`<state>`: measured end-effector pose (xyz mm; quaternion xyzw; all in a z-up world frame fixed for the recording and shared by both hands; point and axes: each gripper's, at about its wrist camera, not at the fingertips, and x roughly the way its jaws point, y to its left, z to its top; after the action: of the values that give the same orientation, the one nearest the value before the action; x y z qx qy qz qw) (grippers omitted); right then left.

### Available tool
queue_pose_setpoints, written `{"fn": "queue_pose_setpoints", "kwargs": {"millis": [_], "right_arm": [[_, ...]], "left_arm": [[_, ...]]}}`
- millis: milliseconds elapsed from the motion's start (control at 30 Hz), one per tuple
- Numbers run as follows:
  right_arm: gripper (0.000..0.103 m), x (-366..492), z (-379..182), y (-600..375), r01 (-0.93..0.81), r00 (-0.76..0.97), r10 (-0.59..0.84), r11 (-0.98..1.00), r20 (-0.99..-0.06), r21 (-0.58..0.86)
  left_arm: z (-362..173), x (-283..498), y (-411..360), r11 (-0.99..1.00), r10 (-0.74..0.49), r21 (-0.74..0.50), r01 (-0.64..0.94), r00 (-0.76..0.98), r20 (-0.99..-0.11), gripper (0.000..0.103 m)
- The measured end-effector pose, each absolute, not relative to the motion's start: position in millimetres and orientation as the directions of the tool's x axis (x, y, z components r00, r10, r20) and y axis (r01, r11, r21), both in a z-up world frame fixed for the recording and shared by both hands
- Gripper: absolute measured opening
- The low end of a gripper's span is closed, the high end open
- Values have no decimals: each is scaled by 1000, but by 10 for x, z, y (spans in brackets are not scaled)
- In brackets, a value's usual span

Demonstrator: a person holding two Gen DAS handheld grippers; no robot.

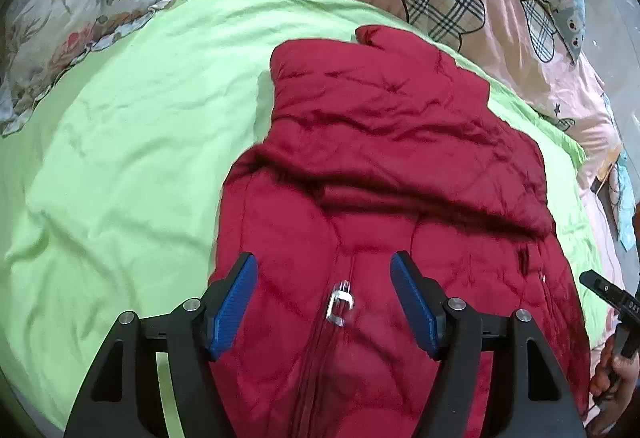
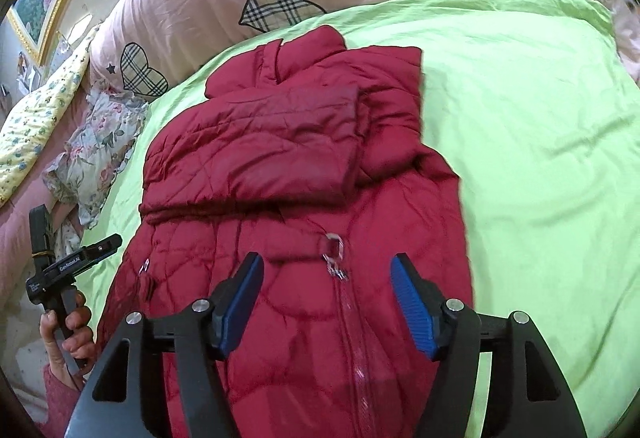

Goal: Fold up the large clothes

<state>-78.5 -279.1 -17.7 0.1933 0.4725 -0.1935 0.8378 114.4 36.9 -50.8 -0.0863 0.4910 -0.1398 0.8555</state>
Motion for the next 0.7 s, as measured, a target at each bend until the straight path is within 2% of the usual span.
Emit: {"fn": "queue_pose_setpoints", "kwargs": {"millis": [433,700], "right_arm": [[75,-1506,-154,-2700,577,402,-233,815,-885,48],[77,-1734,-311,-2559,570,346,-194,821,-918,41]], "left_arm": [[-547,540,695,948,-318,-279,152,439,-840,73],[-571,237,870,954,-299,-263,142,421,-856,75]]}}
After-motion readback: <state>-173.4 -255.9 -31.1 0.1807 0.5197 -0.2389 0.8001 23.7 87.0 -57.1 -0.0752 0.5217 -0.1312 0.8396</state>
